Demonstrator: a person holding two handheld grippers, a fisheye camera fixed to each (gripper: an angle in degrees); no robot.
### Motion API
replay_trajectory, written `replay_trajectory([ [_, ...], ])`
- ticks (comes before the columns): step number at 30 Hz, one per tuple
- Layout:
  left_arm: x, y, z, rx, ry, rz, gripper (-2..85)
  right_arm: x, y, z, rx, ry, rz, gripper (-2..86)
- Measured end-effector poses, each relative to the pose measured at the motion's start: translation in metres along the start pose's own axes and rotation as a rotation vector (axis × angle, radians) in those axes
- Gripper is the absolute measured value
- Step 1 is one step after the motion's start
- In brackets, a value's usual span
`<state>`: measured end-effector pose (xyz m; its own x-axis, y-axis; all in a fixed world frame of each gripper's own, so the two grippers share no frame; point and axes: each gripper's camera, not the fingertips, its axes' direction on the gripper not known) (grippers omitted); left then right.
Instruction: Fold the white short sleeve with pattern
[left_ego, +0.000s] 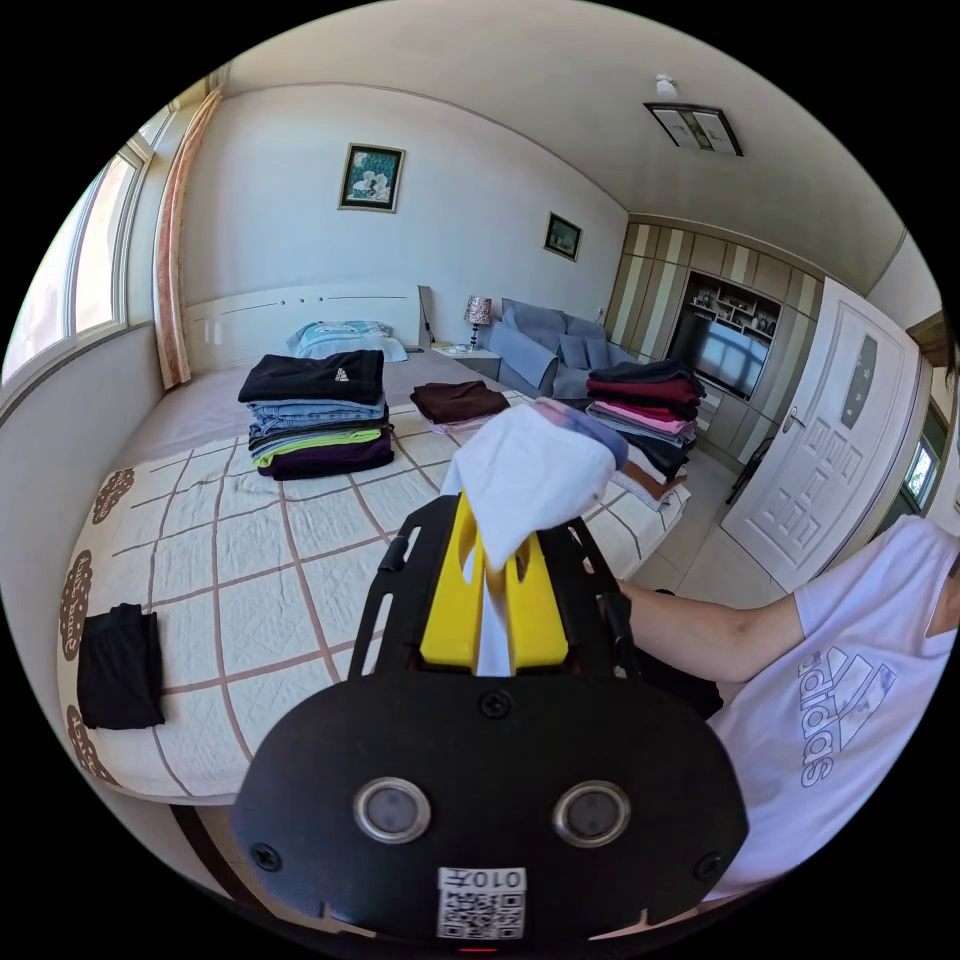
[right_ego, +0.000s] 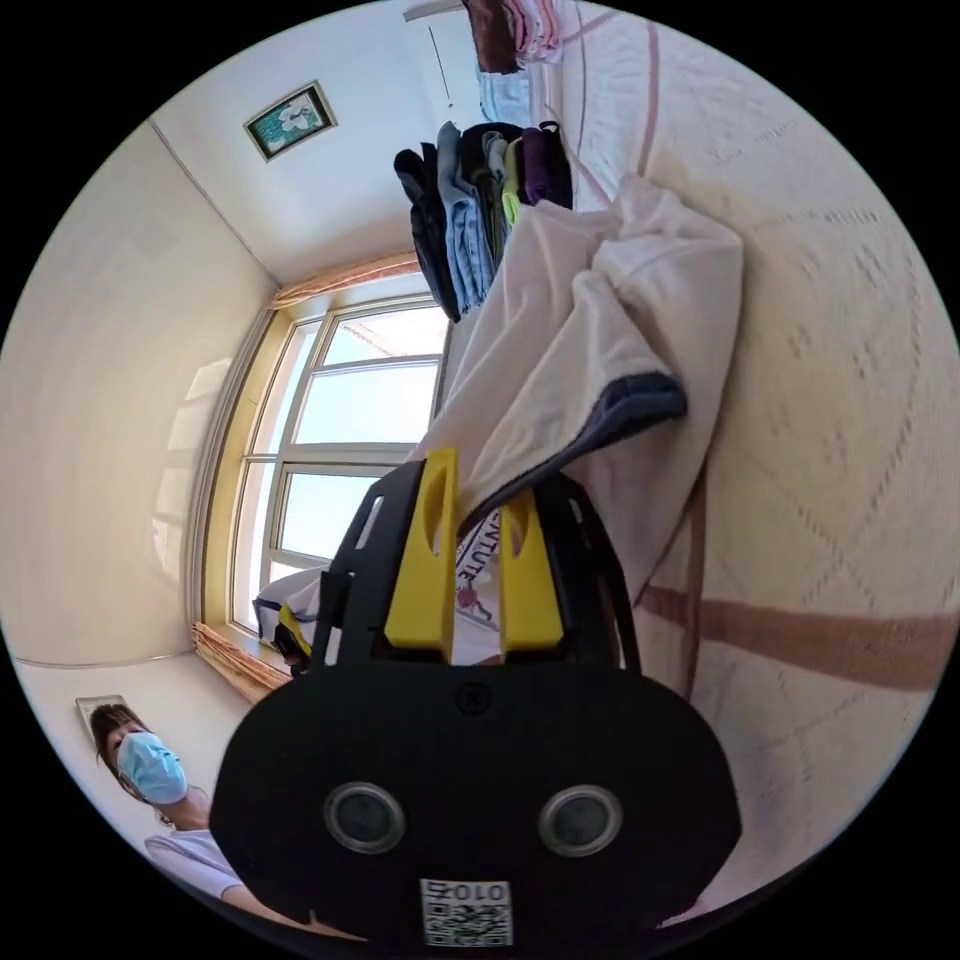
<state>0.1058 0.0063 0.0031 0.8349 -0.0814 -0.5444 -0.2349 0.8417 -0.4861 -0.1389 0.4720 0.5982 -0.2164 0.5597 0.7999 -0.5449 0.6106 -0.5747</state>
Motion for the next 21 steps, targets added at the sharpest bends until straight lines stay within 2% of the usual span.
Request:
replay_trajectory([
  [6, -0.033, -0.027, -0.008, 0.032, -0.025, -0.066, 2.6, -0.065, -0.014, -0.011, 0.032, 0.155, -0.112, 3.3],
  [12, -0.074, -0.051, -0.043, 0.096, -0.059, -0.106, 6.0, -0.166, -0.006, -0.001, -0.018, 0.215, -0.354, 3.1],
  [21, -0.086, -0.066, -0.086, 0.101, 0.005, -0.083, 6.2, -0.284, 0.062, 0.034, -0.040, 0.557, -0.637, 3.0],
])
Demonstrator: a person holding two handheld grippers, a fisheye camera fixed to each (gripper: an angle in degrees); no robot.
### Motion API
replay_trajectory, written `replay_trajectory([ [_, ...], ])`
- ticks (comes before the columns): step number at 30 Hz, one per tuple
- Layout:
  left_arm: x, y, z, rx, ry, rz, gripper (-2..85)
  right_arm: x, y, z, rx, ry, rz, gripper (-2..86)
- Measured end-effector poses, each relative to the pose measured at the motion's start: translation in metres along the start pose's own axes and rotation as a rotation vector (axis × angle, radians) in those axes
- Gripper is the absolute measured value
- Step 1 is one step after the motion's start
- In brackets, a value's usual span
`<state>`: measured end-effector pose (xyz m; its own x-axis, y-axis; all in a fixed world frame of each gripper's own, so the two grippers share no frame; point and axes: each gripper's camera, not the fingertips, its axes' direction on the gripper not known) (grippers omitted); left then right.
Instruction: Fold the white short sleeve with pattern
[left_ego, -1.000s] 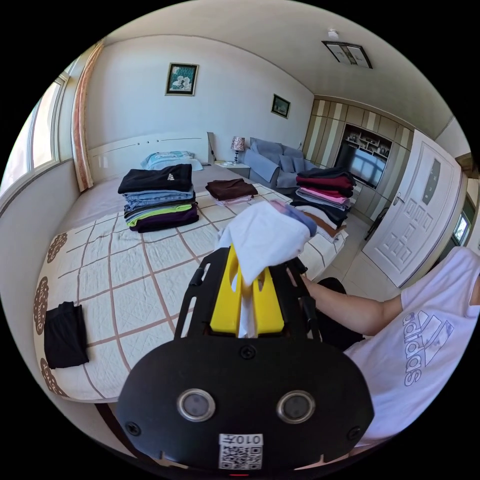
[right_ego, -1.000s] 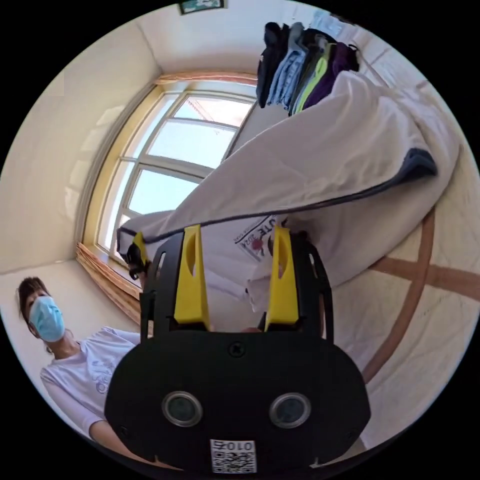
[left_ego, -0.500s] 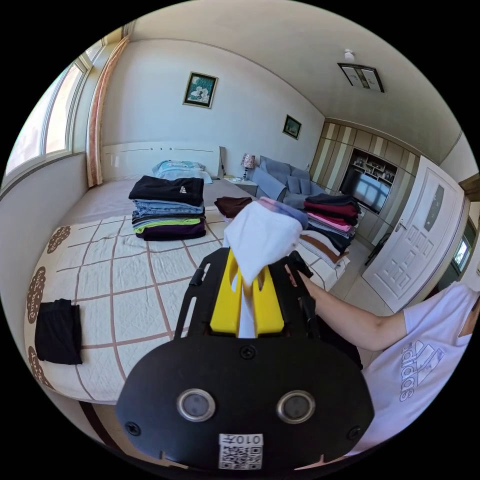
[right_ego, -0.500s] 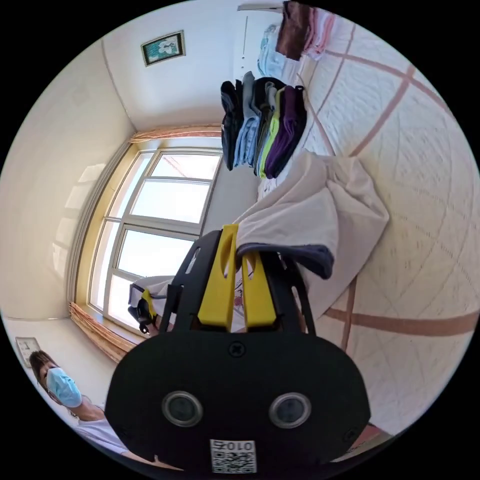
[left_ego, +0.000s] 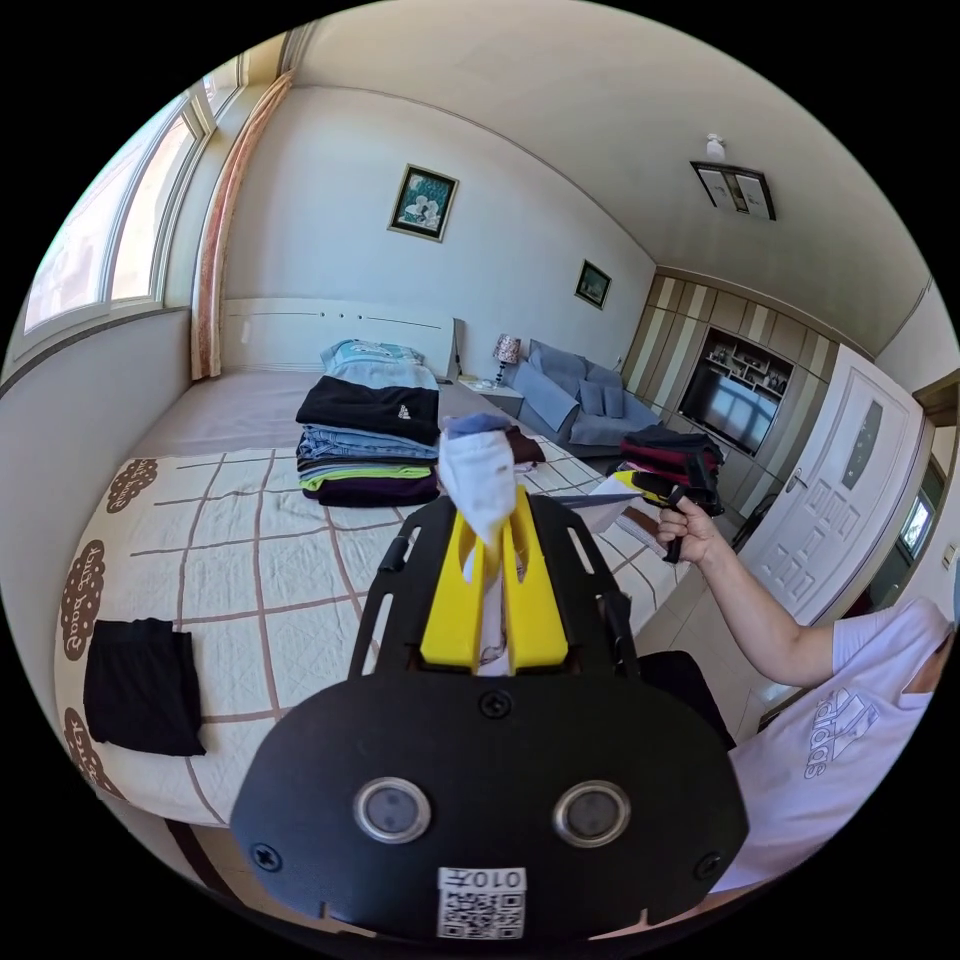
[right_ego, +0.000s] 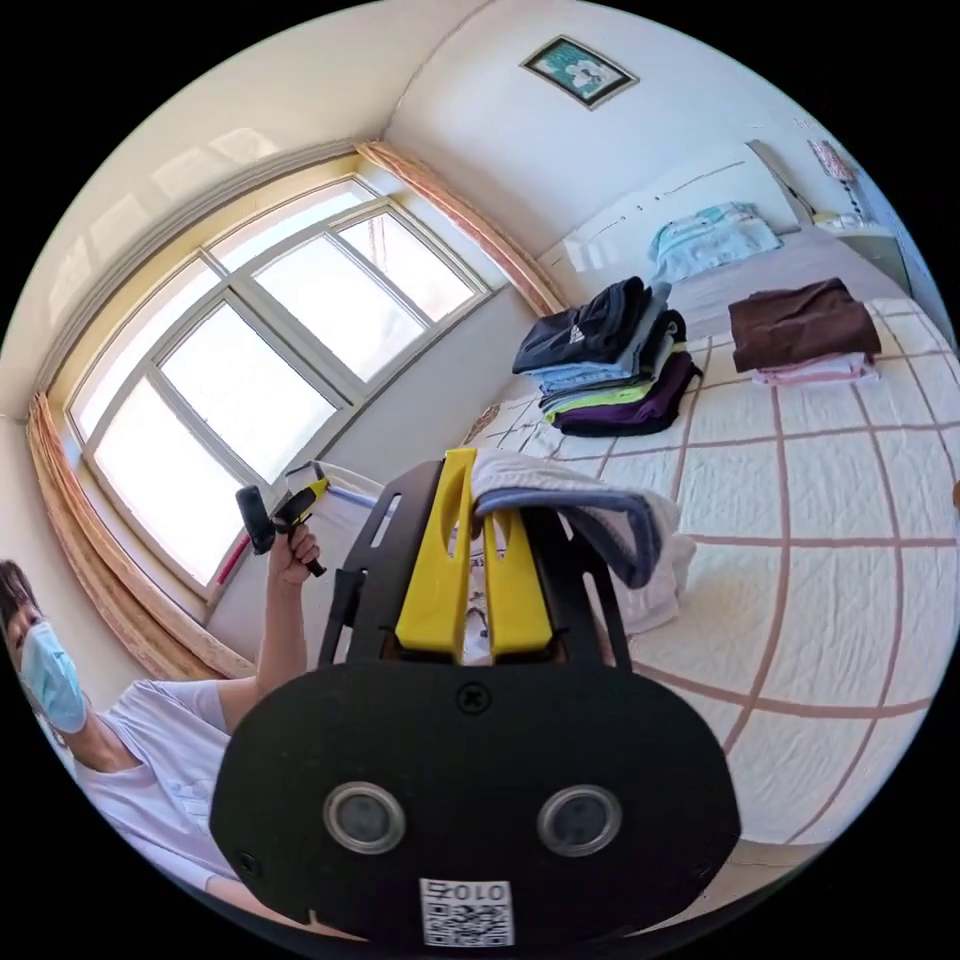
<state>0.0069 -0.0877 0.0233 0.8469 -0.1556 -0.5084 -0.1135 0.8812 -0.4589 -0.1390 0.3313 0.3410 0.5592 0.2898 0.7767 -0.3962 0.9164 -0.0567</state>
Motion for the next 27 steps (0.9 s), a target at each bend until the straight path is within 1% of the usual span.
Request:
replay_trajectory([
  [5, 0.011, -0.010, -0.019, 0.020, 0.003, 0.066, 6.2, -0.064, 0.001, -0.002, 0.020, 0.088, -0.117, 3.0],
  [6, 0.018, -0.015, -0.032, 0.045, 0.009, 0.090, 6.1, -0.074, 0.001, -0.005, 0.032, 0.093, -0.139, 3.0],
  [8, 0.033, -0.022, -0.063, 0.105, 0.039, 0.135, 6.0, -0.131, 0.004, -0.027, 0.105, 0.119, -0.276, 3.0],
  [13, 0.086, -0.027, -0.176, 0.271, 0.082, 0.356, 4.0, -0.249, 0.025, -0.079, 0.215, 0.203, -0.561, 3.0],
  [15, 0.094, -0.028, -0.205, 0.316, 0.061, 0.400, 2.3, -0.280, 0.035, -0.091, 0.256, 0.229, -0.637, 3.0],
  [17, 0.092, -0.036, -0.219, 0.325, 0.018, 0.415, 0.9, -0.303, 0.037, -0.091, 0.278, 0.246, -0.686, 3.0],
  [20, 0.069, -0.067, -0.203, 0.270, 0.001, 0.399, 0.0, -0.309, 0.016, -0.066, 0.204, 0.214, -0.724, 3.0],
  [23, 0.019, -0.109, -0.153, 0.180, -0.004, 0.334, -0.1, -0.289, -0.019, -0.023, 0.155, 0.328, -0.704, 3.0],
  [25, -0.044, -0.141, -0.092, 0.094, 0.026, 0.240, 0.1, -0.258, -0.047, 0.011, 0.114, 0.402, -0.660, 3.1],
  [26, -0.059, -0.147, -0.073, 0.063, 0.016, 0.223, 0.2, -0.231, -0.068, 0.038, 0.066, 0.441, -0.629, 3.1],
  [27, -0.091, -0.158, -0.032, -0.007, 0.007, 0.180, 0.5, -0.214, -0.079, 0.053, 0.036, 0.452, -0.615, 3.1],
])
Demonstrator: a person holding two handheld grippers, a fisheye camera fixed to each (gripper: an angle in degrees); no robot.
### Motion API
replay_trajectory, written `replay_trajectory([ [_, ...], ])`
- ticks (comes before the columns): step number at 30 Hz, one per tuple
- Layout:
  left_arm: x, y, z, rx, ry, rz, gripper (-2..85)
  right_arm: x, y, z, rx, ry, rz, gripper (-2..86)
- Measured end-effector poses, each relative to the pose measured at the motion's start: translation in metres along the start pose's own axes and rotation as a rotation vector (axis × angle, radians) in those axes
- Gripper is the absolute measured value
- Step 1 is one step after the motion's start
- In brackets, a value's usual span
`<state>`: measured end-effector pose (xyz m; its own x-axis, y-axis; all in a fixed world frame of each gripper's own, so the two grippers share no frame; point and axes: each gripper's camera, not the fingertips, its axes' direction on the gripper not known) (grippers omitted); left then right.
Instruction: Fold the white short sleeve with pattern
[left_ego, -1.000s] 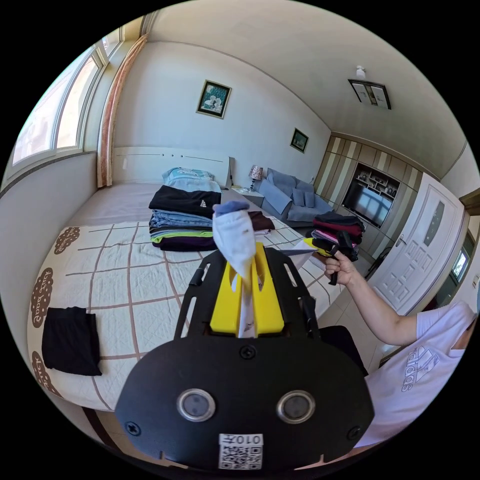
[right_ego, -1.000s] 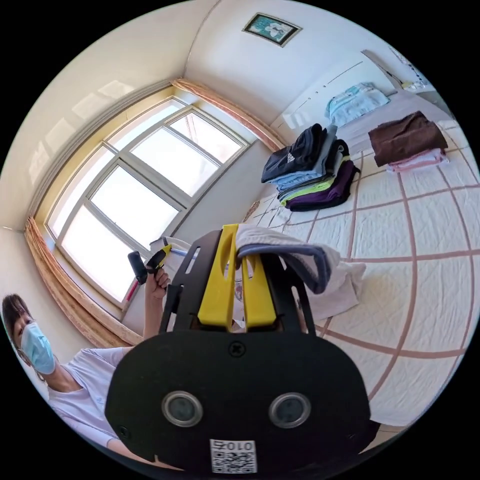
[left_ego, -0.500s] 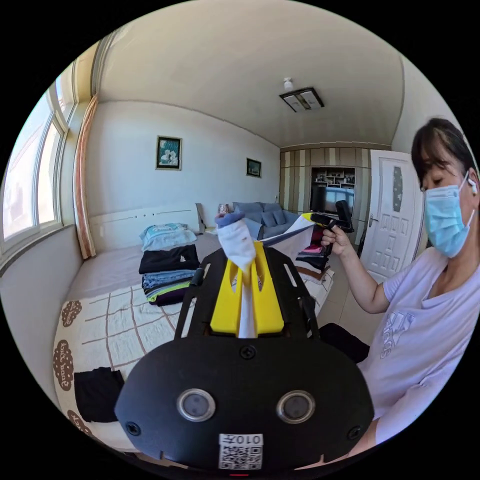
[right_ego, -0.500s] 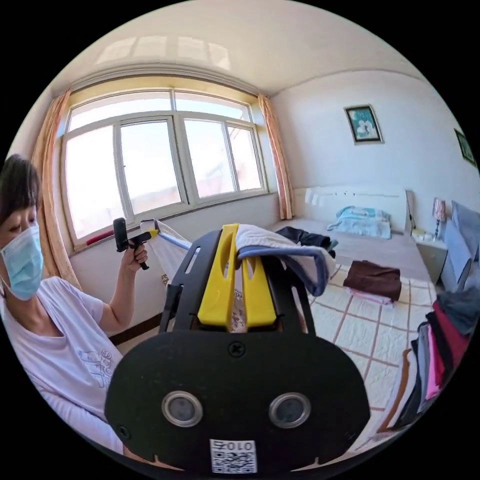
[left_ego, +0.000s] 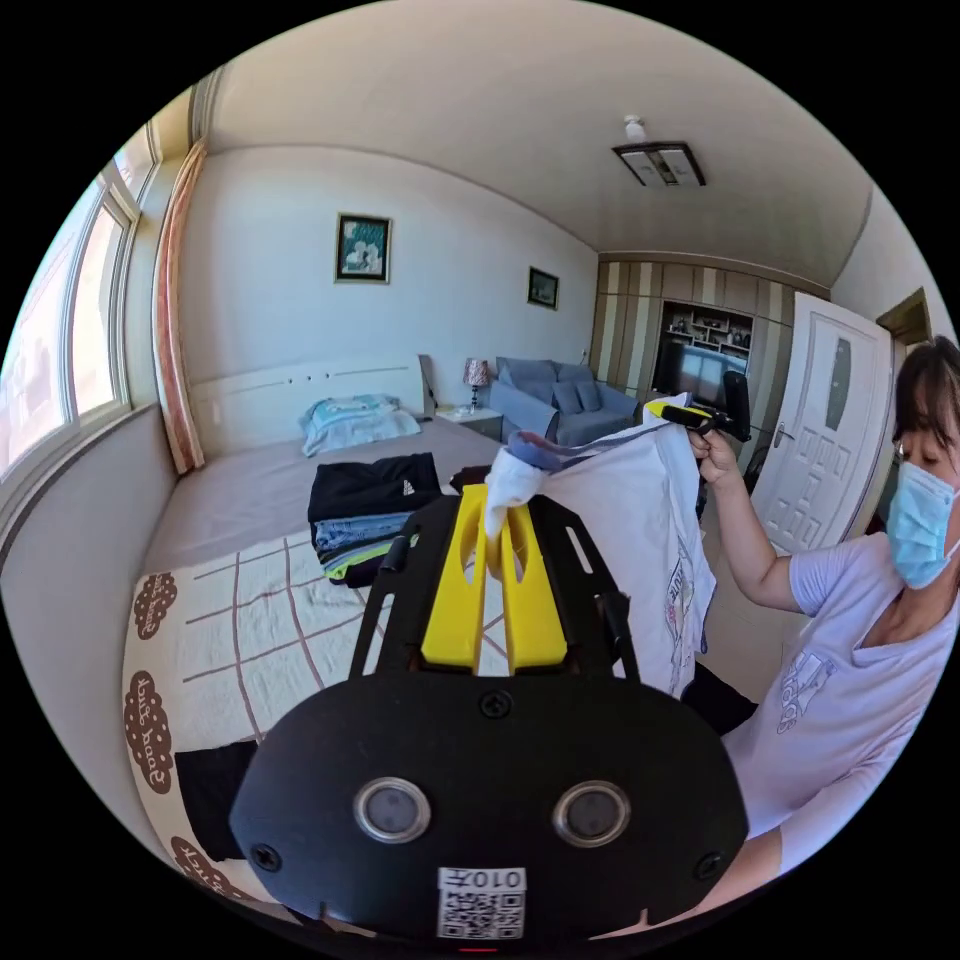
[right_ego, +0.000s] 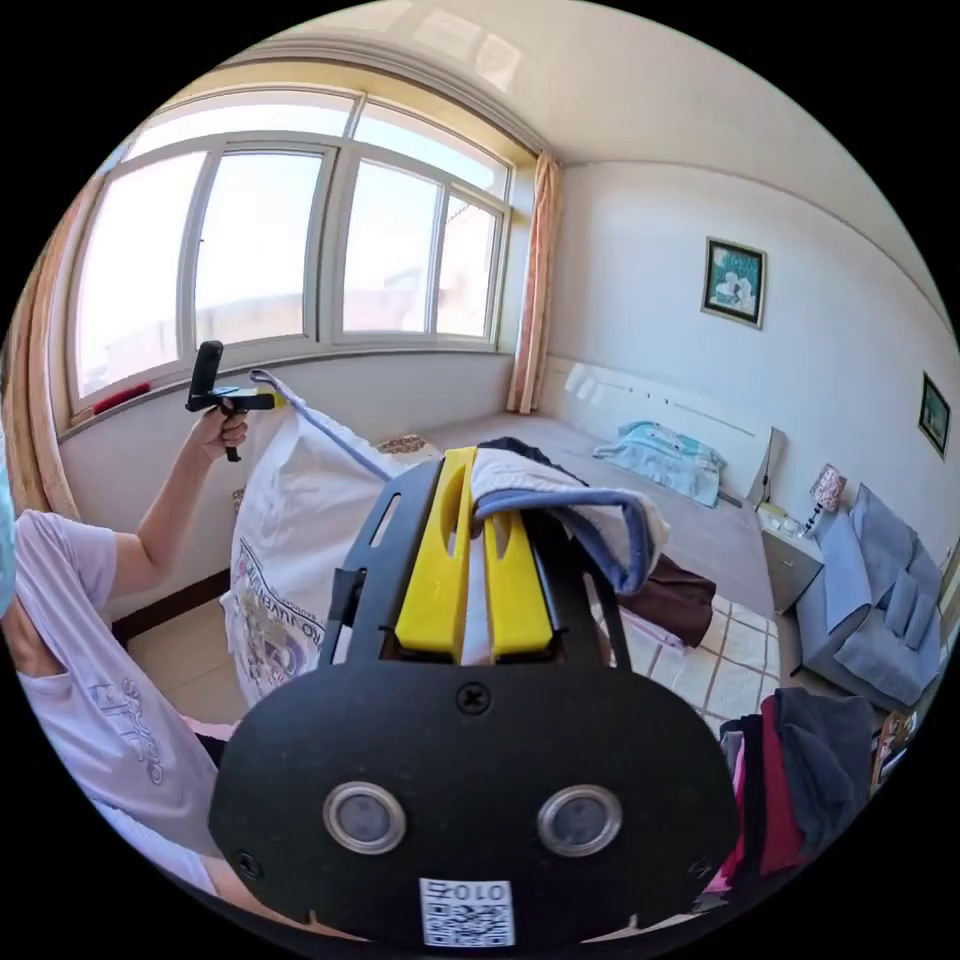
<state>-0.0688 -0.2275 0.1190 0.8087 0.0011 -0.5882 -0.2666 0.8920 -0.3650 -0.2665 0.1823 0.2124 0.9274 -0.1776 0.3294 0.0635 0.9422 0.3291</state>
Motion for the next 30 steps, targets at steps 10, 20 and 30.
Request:
replay_trajectory([
  [10, -0.179, 0.067, 0.307, -0.527, -0.192, -0.228, 4.9, 0.146, 0.076, 0.308, -0.493, -0.081, 0.247, 6.7],
  [20, -0.102, 0.268, 0.189, -0.427, -0.043, -0.090, 5.8, 0.057, 0.283, 0.207, -0.531, -0.169, 0.263, 8.7],
  [30, -0.089, 0.463, 0.129, -0.245, 0.290, -0.685, 5.8, -0.024, 0.410, 0.177, -0.424, -0.265, 0.635, 9.1],
])
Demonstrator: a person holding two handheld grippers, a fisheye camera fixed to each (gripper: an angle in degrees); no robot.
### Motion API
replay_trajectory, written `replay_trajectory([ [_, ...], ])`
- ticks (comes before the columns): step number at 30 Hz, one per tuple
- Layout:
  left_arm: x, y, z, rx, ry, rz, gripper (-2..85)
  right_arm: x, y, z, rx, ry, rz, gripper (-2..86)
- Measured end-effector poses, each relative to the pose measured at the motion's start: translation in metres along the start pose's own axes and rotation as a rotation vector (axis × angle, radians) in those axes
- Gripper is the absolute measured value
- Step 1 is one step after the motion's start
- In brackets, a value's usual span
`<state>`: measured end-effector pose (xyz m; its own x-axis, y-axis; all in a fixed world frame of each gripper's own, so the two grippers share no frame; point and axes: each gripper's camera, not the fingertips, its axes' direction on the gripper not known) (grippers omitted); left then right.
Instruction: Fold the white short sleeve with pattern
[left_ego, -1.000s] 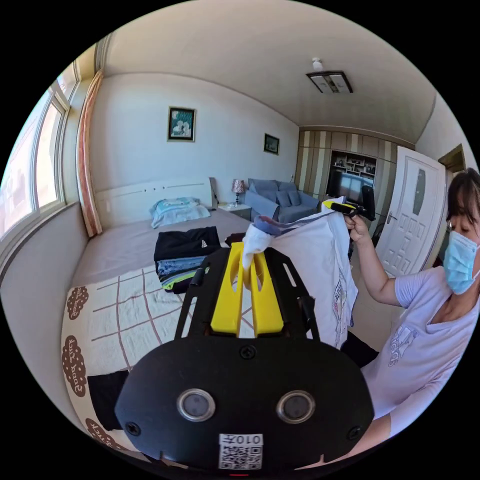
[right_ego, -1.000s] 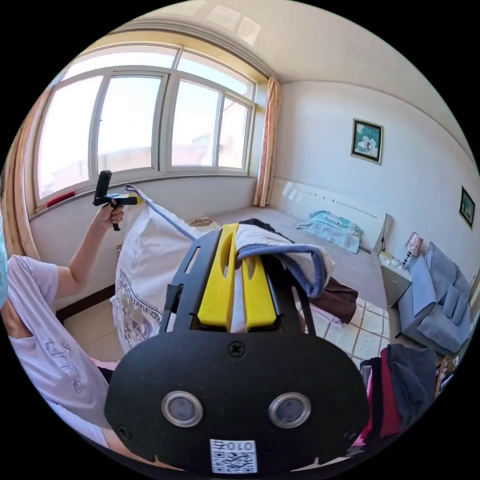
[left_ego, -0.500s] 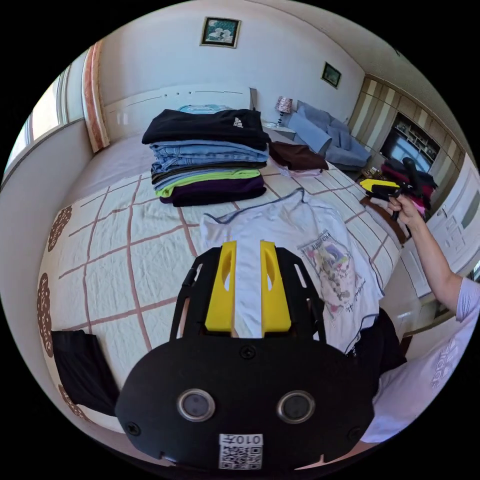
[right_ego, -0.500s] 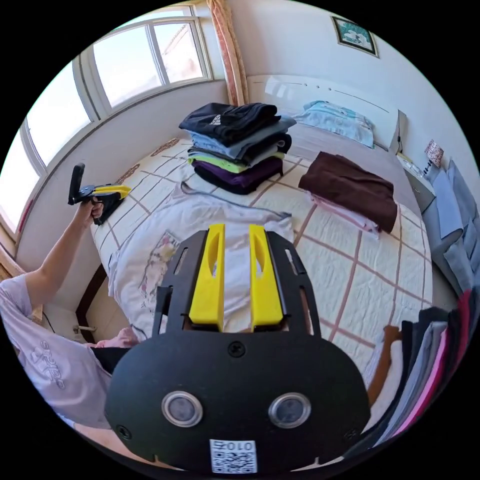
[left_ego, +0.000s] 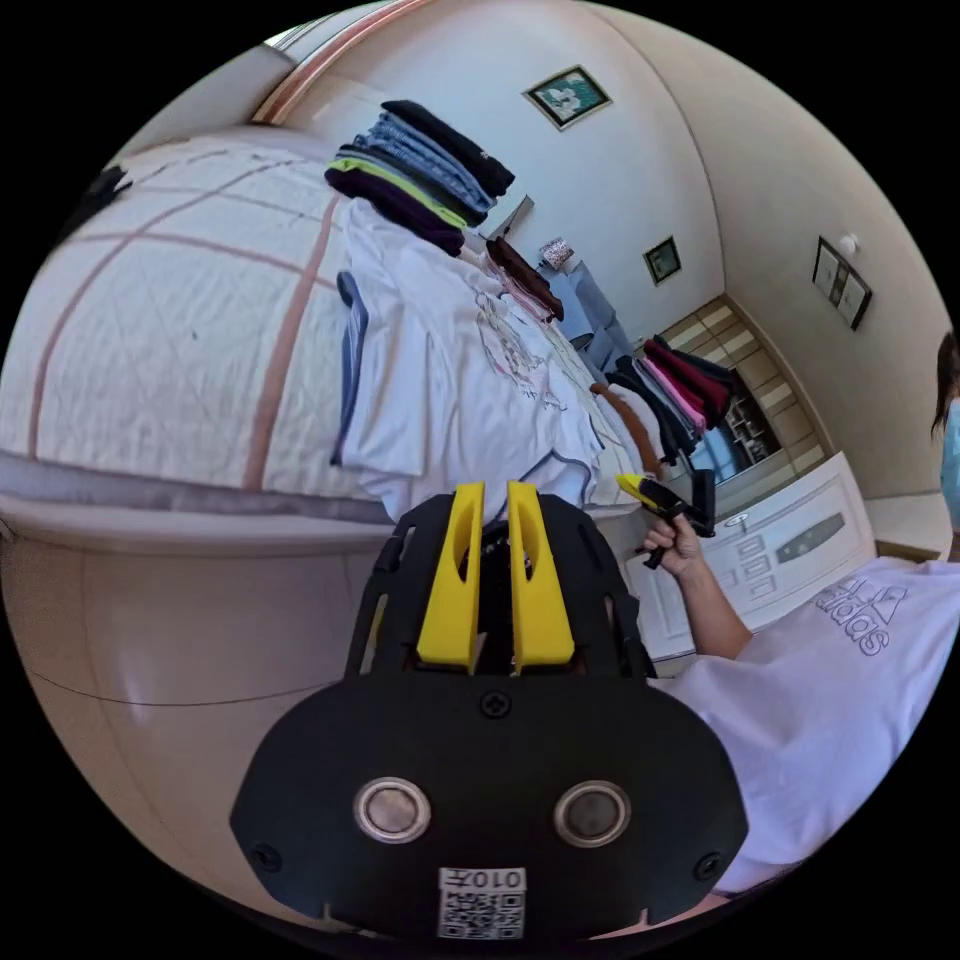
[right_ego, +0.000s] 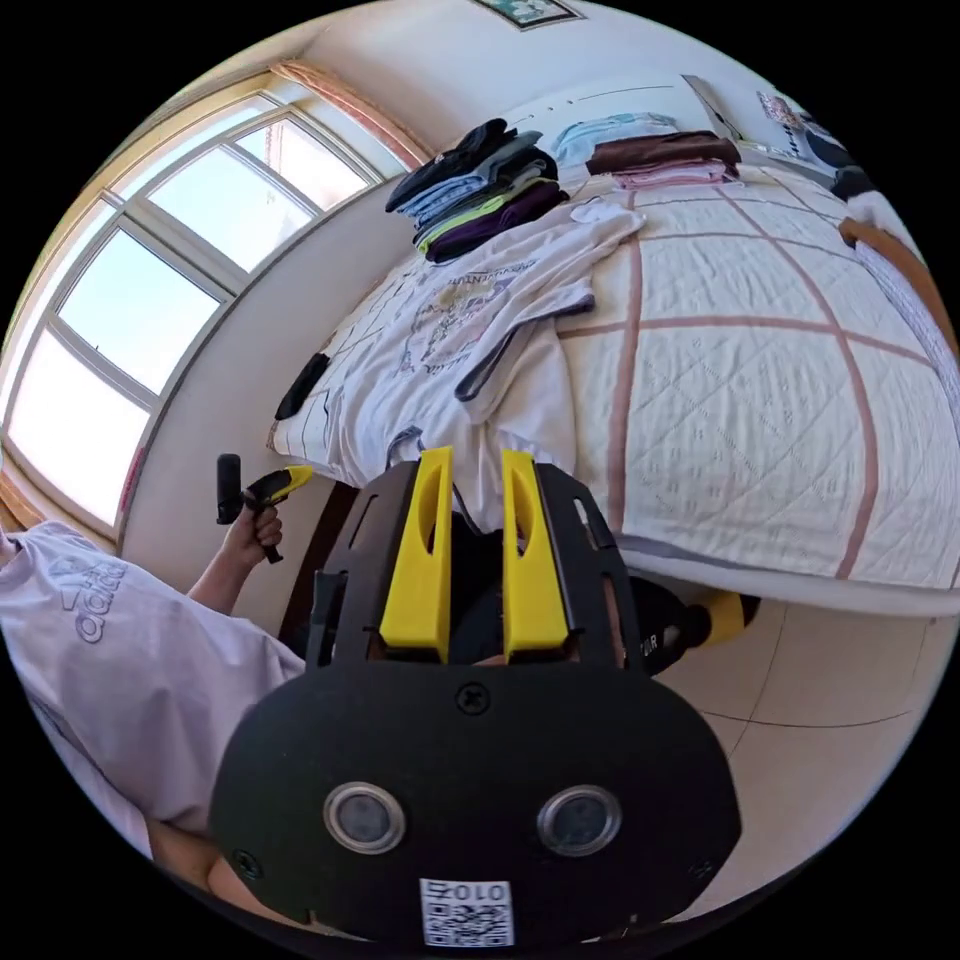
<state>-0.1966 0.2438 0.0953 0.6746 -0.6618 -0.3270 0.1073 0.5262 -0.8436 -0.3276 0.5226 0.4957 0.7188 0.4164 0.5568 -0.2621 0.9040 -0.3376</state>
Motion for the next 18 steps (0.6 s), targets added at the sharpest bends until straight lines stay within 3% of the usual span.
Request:
replay_trajectory([
  [2, -0.016, 0.013, 0.006, 0.015, 0.023, -0.037, 6.1, 0.001, -0.002, 0.019, -0.050, 0.034, 0.036, 10.2],
  [9, -0.042, -0.009, 0.028, -0.091, -0.225, 0.034, 8.9, -0.005, -0.019, 0.080, -0.321, 0.147, 0.022, 10.7],
  [14, -0.085, -0.027, 0.039, -0.104, -0.186, -0.080, 9.0, 0.006, -0.030, 0.090, -0.339, 0.108, 0.064, 6.4],
  [18, -0.116, -0.022, 0.041, -0.068, -0.051, -0.169, 7.2, 0.007, -0.034, 0.079, -0.314, 0.103, 0.077, 3.8],
])
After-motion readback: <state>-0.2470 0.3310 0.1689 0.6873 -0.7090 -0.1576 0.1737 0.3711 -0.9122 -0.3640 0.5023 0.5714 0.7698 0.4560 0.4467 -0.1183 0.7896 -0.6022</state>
